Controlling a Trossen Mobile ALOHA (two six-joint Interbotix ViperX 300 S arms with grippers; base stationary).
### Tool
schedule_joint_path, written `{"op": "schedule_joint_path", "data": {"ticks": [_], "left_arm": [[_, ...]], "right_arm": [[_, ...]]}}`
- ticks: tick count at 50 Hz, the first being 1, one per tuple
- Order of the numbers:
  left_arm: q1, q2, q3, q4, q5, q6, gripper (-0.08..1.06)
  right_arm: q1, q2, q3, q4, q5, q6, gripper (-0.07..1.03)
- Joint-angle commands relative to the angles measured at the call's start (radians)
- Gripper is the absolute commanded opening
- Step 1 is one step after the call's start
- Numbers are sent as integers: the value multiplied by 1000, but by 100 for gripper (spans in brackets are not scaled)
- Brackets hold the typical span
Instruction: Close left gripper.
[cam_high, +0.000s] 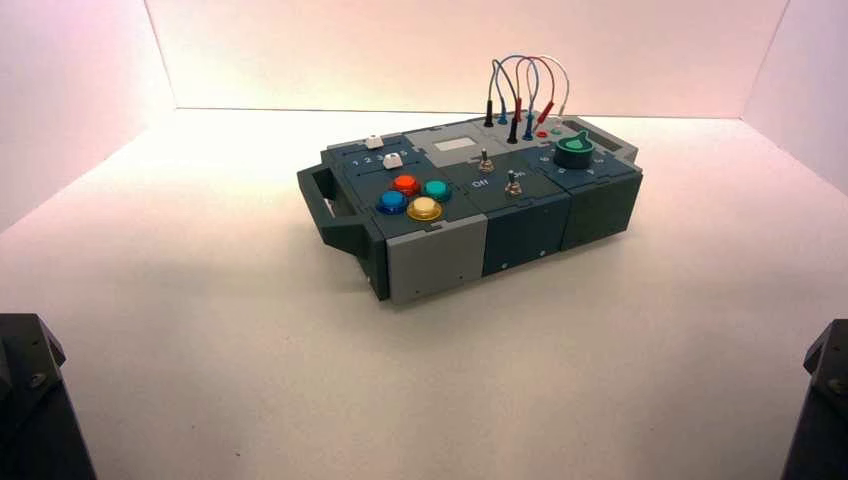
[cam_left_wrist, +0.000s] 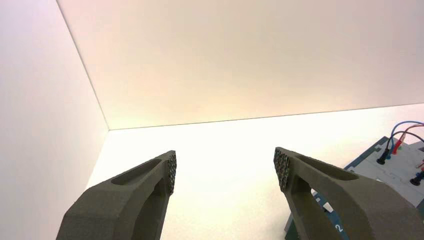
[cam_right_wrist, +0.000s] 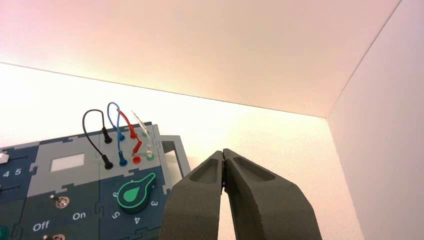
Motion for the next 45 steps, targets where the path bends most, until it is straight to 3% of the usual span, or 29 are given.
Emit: {"op": "schedule_joint_path", "data": {"ticks": [1,45], "left_arm": [[-3,-3,-17,3,-12,6,101],[-5,-2,-15,5,-12,11,101]], "right_arm": [[-6,3,-29,0,-11,0,-2],[-6,0,-28,0,-11,0,-2]]}}
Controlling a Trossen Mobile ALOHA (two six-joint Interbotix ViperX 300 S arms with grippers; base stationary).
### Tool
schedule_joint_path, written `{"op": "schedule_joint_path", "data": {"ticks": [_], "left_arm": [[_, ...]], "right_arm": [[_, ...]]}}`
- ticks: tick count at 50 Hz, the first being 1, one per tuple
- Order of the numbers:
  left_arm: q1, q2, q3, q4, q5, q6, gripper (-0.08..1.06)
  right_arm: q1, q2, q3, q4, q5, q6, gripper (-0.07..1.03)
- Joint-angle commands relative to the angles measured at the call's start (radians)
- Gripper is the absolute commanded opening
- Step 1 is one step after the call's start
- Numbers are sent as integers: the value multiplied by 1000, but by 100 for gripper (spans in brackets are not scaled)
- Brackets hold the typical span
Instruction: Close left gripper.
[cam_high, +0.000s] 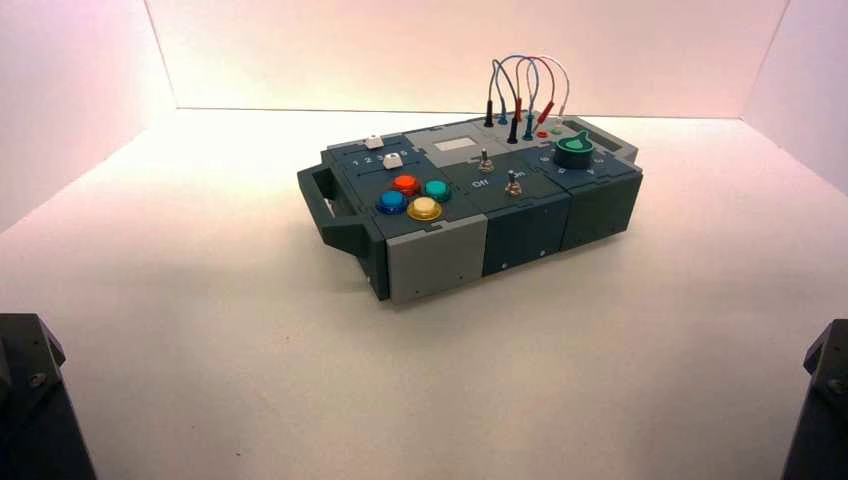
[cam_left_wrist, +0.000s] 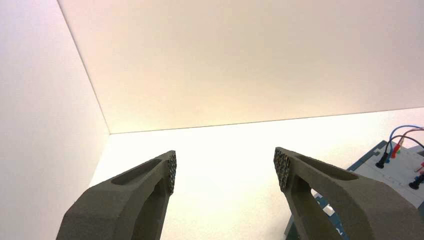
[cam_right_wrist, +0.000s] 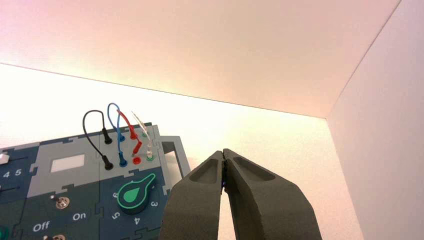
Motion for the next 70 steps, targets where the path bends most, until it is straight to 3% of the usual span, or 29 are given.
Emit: {"op": "schedule_joint_path", "data": {"ticks": [1,5,14,18,24,28,36,43,49,70], "left_arm": [[-5,11,-15,6,-11,18,101],[-5,20,-15,6,-11,43,101],[-5,28,-17,3,-12,46,99],[-5,28,-18,2,-12,46,94],[-5,25,-20,0,-12,41,71],[-5,20,-18,0,-11,35,49],[-5,23,-20,0,-2,34,31],[-5,18,-32,-2,55,34,-4],[-5,17,-43,-2,97,32,-3],[-5,17,-43,-2,83,32,-3]], "right_arm": [[-6,3,-28,2,-11,2,-2],[-5,3,-28,0,-11,2,-2],[-6,3,-29,2,-11,2,-2],[-6,3,-29,2,-11,2,-2],[-5,5,-29,0,-11,2,-2],[-6,5,-29,0,-11,2,-2],[-6,12,-32,2,-11,2,-2],[-6,15,-32,2,-11,2,-2],[-6,14,-32,2,-11,2,-2],[-6,14,-31,2,-11,2,-2]]}}
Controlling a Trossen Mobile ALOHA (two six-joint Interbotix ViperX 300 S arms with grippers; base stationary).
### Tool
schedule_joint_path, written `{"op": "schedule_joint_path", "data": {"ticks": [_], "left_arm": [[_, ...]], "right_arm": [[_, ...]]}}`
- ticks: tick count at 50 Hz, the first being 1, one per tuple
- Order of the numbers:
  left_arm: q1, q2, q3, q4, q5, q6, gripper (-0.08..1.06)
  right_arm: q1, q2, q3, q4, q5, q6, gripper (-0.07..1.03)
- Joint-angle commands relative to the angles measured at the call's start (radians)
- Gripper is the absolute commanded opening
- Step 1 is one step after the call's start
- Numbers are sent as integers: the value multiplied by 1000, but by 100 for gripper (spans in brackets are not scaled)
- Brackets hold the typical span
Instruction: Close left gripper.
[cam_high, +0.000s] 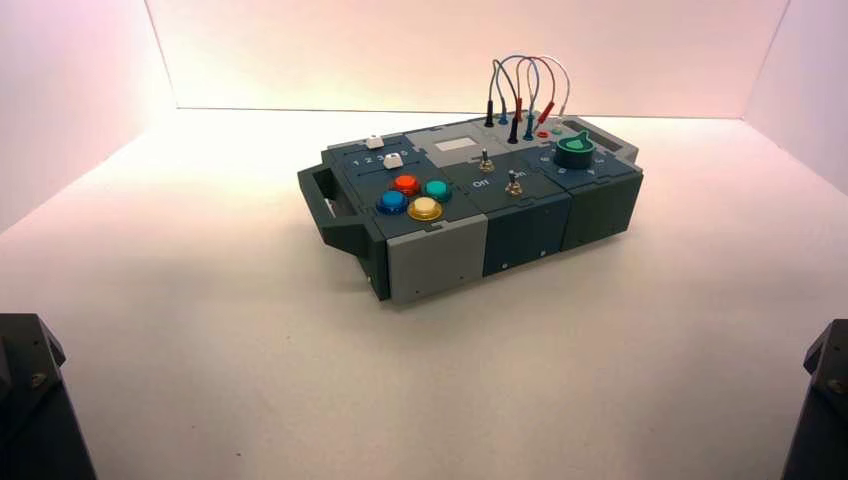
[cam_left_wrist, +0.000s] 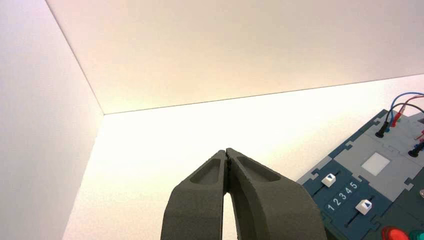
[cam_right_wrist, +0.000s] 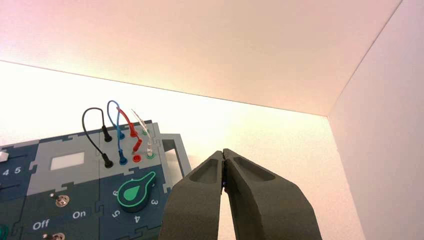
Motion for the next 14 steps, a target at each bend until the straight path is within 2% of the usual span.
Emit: {"op": "schedule_joint_path", "data": {"ticks": [1,14], "left_arm": [[-3,-5,-28,-2,-20,-2,-3],[-3,-17,-25,-2,-21,-2,-3]], "right_arm": [[-5,3,-31,2,-12,2,-2],[-6,6,-34,0,-12,2,-2]]}}
